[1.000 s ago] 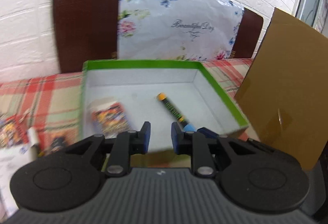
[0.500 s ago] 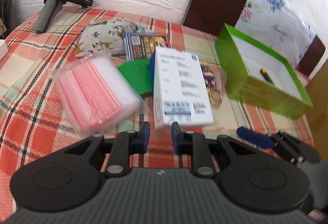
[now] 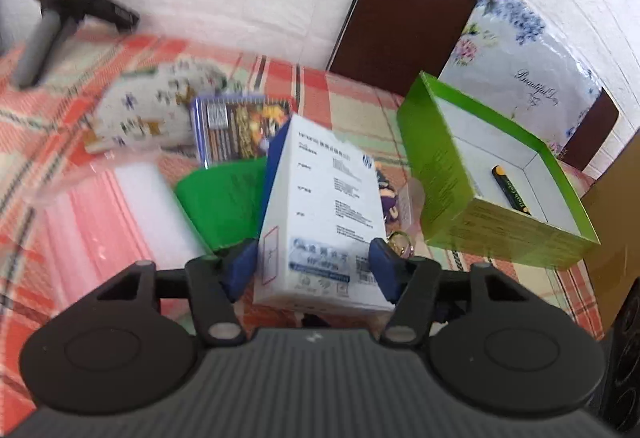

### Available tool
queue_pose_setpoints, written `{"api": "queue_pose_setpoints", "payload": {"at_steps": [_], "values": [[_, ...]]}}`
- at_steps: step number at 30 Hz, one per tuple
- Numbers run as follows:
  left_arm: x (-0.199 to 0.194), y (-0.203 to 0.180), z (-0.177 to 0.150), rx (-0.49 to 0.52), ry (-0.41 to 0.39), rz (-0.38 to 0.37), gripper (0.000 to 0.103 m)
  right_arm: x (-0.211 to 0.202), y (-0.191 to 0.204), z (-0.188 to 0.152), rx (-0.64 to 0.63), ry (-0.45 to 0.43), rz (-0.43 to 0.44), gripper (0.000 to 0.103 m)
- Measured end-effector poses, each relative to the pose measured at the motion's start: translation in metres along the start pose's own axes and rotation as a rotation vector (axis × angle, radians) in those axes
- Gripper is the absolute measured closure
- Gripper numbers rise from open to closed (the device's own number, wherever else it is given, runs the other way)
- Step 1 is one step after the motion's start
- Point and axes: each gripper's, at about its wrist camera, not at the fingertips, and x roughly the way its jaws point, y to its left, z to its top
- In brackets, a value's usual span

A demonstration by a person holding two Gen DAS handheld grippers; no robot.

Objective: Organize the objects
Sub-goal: 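Grasp the white HP box with the left tool and lower it into the green box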

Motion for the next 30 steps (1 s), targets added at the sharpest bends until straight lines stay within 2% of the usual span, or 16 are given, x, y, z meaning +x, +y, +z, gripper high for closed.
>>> {"api": "queue_pose_setpoints", "payload": {"at_steps": [2, 6, 12, 17, 24, 25, 26, 28, 30], "values": [[-0.018, -0.004, 0.002, -0.013, -0.028, -0.019, 0.048, -0.014, 0.008, -0.003, -0.036, -0.039, -0.043, 0.065], [-0.036, -0.023, 0.012, 0.022, -0.078, -0.041, 0.048, -0.044, 0.012, -0.006, -0.067, -0.145, -0.106, 0.067], [-0.045, -0.065, 0.026, 0.088, -0.15, -0.108, 0.048, -0.081, -0.017, -0.002, -0.015, -0.243, -0.175, 0.067], [-0.016, -0.11, 0.04, 0.165, -0.14, -0.182, 0.048, -0.096, -0.057, -0.004, 0.041, -0.284, -0.285, 0.067], [0.051, -0.173, 0.045, 0.254, -0.063, -0.27, 0.048, -0.092, -0.128, -0.022, 0.154, -0.231, -0.425, 0.066], [0.062, -0.179, 0.045, 0.255, -0.042, -0.273, 0.046, -0.088, -0.137, -0.023, 0.164, -0.217, -0.448, 0.063], [0.074, -0.185, 0.045, 0.257, -0.023, -0.267, 0.045, -0.083, -0.147, -0.025, 0.172, -0.206, -0.475, 0.043], [0.09, -0.191, 0.047, 0.259, -0.012, -0.226, 0.041, -0.076, -0.162, -0.029, 0.19, -0.214, -0.528, 0.023], [0.089, -0.191, 0.049, 0.249, -0.024, -0.197, 0.039, -0.075, -0.168, -0.03, 0.218, -0.215, -0.522, 0.024]]}}
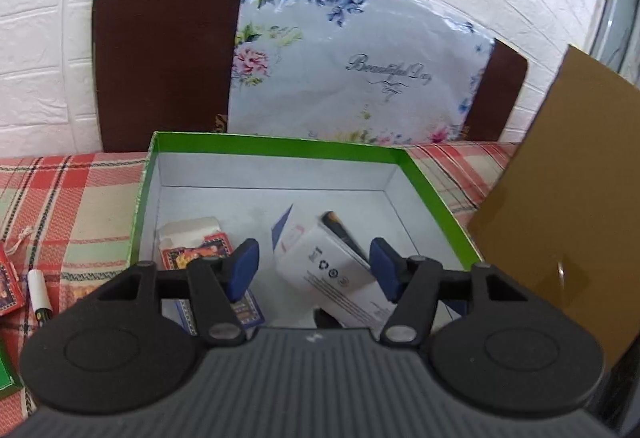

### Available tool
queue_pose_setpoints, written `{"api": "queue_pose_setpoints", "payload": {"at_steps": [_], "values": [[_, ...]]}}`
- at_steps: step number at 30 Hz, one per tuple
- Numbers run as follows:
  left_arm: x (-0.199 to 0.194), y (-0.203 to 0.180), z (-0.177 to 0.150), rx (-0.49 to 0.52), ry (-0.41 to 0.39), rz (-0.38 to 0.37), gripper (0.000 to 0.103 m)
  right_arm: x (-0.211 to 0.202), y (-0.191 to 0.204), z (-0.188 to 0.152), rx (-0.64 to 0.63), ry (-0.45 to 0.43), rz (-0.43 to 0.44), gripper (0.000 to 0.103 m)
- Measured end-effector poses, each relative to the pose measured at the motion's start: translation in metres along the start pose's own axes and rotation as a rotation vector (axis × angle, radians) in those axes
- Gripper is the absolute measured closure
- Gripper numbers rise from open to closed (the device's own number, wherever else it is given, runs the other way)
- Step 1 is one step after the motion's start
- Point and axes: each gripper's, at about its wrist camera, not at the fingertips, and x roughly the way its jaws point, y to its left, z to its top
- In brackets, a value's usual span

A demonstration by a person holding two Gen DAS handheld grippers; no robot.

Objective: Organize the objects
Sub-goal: 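Grasp the white HP box with the left tool and lower it into the green box, then grasp the pink zip bag with the left tool and lower it into the green box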

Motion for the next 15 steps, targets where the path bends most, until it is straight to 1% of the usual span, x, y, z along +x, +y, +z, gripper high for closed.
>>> {"api": "queue_pose_setpoints", "payload": {"at_steps": [2, 4, 7, 12, 15], "values": [[-0.009, 0.0, 0.001, 0.006, -0.013, 0.011, 0.04, -0.005, 0.0, -0.003, 0.005, -0.013, -0.003, 0.025], [-0.022, 0.0, 0.0, 0.028, -0.029, 0.039, 0.04, -0.01, 0.002, -0.004, 0.018, -0.024, -0.004, 0.026], [-0.038, 0.005, -0.003, 0.032, -0.034, 0.064, 0.04, -0.02, 0.007, -0.003, 0.048, -0.034, 0.011, 0.026], [-0.062, 0.028, -0.018, -0.011, -0.014, 0.099, 0.04, -0.044, 0.02, -0.006, 0.035, -0.043, 0.039, 0.027], [-0.084, 0.052, -0.036, -0.051, -0.006, 0.126, 0.04, -0.054, 0.029, -0.005, 0.033, -0.046, 0.086, 0.031]]}}
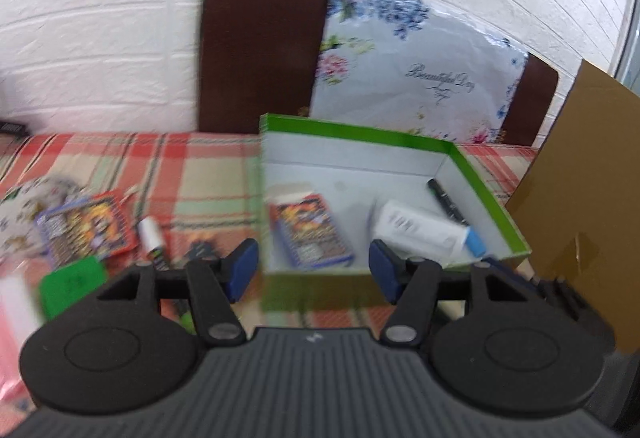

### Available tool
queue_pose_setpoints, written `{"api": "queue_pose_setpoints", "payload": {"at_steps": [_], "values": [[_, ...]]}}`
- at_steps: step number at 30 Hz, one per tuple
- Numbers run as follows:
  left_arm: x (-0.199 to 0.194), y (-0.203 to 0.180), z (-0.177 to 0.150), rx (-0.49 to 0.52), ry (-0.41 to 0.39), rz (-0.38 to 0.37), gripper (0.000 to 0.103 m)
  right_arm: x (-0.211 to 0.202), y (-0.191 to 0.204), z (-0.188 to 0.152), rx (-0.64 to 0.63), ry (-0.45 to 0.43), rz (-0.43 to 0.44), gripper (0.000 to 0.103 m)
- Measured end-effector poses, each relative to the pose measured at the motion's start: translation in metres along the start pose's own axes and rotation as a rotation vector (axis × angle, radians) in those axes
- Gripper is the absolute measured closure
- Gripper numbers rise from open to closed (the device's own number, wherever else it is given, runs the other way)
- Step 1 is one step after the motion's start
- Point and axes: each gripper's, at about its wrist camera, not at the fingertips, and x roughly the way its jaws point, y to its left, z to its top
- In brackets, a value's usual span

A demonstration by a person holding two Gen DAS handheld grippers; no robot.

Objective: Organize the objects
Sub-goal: 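Grasp the pink zip bag with the left tool and lower it into the green box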

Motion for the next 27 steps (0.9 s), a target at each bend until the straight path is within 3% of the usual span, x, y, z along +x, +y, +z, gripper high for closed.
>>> {"api": "queue_pose_setpoints", "payload": {"at_steps": [2, 6, 11, 17, 22, 27], "values": [[-0.012, 0.02, -0.01, -0.029, 0.011, 0.032, 0.04, 0.001, 0.005, 0.009, -0.016, -0.003, 0.023, 0.031], [-0.042, 0.063, -0.026, -0.088, 0.009, 0.105, 0.04, 0.022, 0.007, 0.024, 0.046, 0.075, 0.102, 0.031], [-0.079, 0.115, -0.046, -0.181, -0.011, 0.218, 0.039, 0.046, 0.001, 0.028, 0.094, 0.12, 0.019, 0.031], [-0.106, 0.174, -0.073, -0.327, 0.014, 0.321, 0.039, 0.016, 0.042, 0.019, 0.056, 0.098, 0.16, 0.031], [-0.107, 0.21, -0.087, -0.464, 0.041, 0.29, 0.039, 0.01, 0.109, 0.002, -0.05, 0.195, 0.38, 0.032], [-0.095, 0.228, -0.079, -0.482, 0.046, 0.213, 0.039, 0.024, 0.17, -0.011, -0.164, 0.293, 0.528, 0.032]]}}
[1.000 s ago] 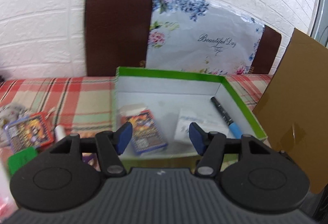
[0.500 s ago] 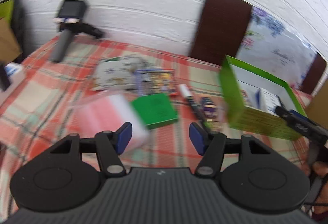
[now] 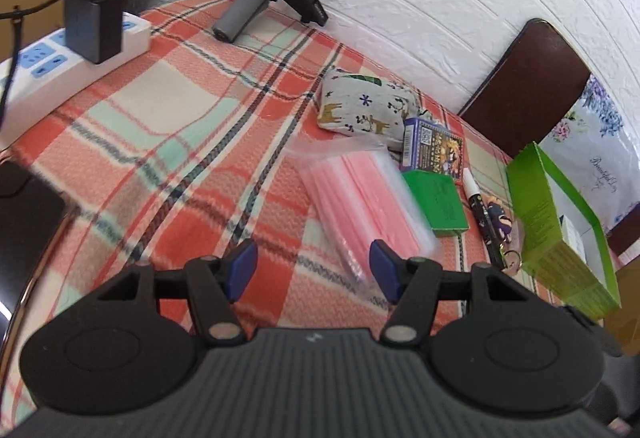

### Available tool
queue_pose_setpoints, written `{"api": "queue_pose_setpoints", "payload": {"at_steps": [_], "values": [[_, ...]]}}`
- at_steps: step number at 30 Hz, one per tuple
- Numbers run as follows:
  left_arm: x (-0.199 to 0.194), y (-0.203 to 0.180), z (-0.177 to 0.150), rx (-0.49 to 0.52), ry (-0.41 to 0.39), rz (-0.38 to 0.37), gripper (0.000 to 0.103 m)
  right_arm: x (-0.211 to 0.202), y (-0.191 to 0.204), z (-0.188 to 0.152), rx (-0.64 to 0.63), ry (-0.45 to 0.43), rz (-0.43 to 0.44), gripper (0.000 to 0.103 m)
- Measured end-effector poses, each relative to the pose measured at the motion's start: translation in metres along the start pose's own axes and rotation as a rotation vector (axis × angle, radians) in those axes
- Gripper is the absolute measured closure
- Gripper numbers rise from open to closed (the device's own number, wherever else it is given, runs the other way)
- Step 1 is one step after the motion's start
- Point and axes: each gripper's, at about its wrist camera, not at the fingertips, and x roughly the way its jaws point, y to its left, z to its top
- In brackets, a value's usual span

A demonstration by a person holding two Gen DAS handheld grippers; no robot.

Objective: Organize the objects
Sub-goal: 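Grasp the pink zip bag with the left tool and lower it into the green box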

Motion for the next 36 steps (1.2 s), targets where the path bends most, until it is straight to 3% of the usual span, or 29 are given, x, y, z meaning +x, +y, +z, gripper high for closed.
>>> {"api": "queue_pose_setpoints", "payload": {"at_steps": [5, 10, 11, 14, 17, 26, 31, 36], "values": [[0.035, 0.01, 0.023, -0.077, 0.079, -0.153, 0.038, 0.049, 0.017, 0.02, -0.043, 0.075, 0.052, 0.029], [0.062, 0.002, 0.03, -0.081, 0.093, -0.2, 0.044, 0.092, 0.022, 0.035, -0.053, 0.119, 0.1, 0.015], [0.064, -0.001, 0.03, -0.064, 0.089, -0.188, 0.053, 0.096, 0.027, 0.036, -0.079, 0.111, 0.098, 0.017], [0.06, 0.002, 0.026, -0.064, 0.086, -0.203, 0.061, 0.101, 0.046, 0.033, -0.15, 0.088, 0.076, 0.028], [0.048, 0.011, 0.019, -0.083, 0.089, -0.221, 0.063, 0.091, 0.049, 0.029, -0.144, 0.077, 0.082, 0.037], [0.006, -0.012, -0.028, -0.008, 0.092, -0.217, 0.063, 0.031, 0.056, -0.01, -0.161, 0.043, 0.097, 0.041], [0.004, -0.059, -0.027, 0.099, 0.092, -0.254, 0.063, -0.001, 0.03, -0.013, -0.102, -0.02, 0.043, 0.041], [0.016, -0.13, -0.022, 0.242, 0.09, -0.326, 0.063, -0.039, -0.013, -0.011, -0.031, -0.109, -0.073, 0.041]]}}
